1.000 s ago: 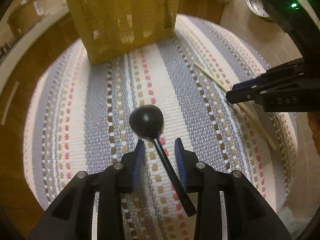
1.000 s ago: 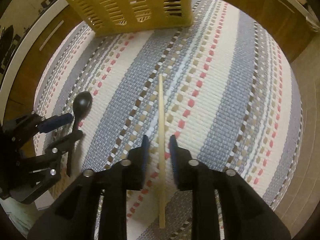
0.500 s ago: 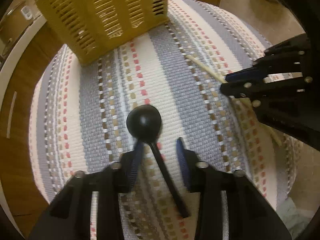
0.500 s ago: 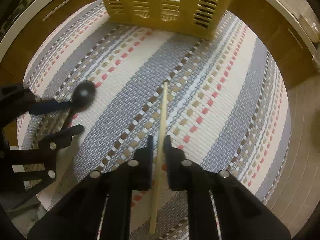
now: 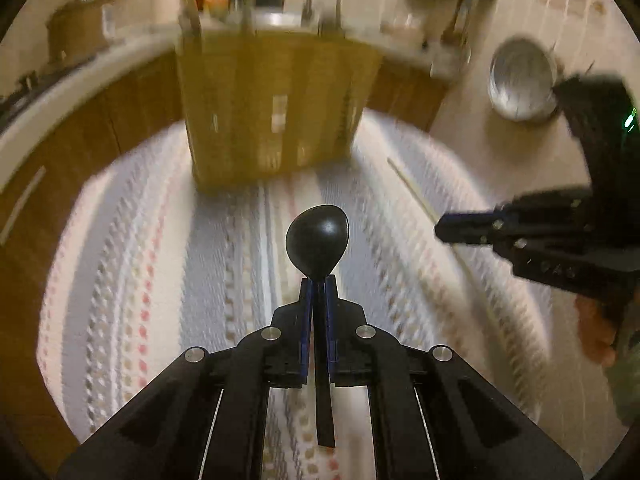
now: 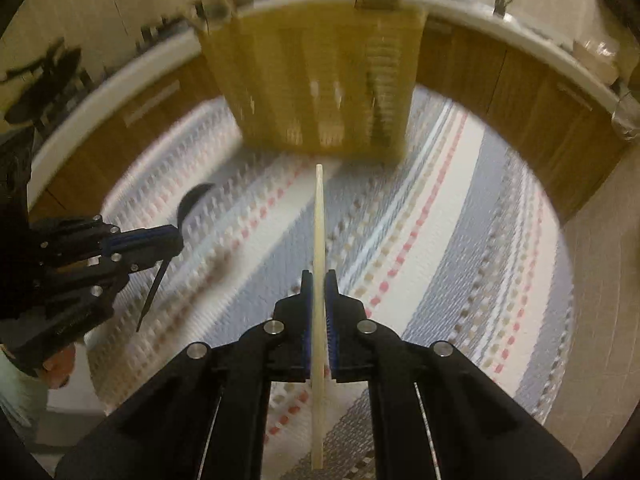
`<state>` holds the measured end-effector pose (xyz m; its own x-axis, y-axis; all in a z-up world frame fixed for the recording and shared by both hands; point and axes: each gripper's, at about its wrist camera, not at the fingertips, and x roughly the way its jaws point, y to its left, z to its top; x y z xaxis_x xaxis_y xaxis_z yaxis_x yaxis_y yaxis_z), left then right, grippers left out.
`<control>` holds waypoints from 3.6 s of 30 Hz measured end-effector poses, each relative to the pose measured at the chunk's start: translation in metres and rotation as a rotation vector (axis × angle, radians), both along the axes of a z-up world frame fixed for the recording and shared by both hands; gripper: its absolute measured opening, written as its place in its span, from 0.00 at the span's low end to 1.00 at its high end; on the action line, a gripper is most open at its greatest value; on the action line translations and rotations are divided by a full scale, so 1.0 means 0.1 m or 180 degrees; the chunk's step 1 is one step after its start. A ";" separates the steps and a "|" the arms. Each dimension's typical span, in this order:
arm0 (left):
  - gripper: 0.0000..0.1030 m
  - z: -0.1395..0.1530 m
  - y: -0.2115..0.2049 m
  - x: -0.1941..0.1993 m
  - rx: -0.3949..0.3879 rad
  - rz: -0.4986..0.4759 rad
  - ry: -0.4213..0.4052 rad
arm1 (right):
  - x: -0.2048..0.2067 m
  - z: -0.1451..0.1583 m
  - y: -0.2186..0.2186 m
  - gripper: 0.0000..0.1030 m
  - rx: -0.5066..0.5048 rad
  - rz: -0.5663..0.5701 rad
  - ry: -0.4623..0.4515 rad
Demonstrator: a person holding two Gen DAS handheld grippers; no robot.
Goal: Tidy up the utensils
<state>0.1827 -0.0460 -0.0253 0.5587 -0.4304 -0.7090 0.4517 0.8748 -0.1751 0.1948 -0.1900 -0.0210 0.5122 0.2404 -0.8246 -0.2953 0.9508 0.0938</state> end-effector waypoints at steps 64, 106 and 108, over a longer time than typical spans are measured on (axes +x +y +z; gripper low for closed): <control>0.05 0.76 0.27 1.51 -0.1141 0.1208 -0.1837 | 1.38 0.93 -0.05 0.04 0.0083 -0.0509 -0.2837; 0.84 0.42 0.34 -0.47 -0.0714 0.1525 -0.1634 | -0.54 0.31 -0.36 0.83 0.0205 -0.1001 -0.2024; 0.84 0.32 0.29 -0.51 -0.0628 0.1621 -0.1633 | -0.61 0.22 -0.35 0.83 0.0137 -0.1072 -0.2132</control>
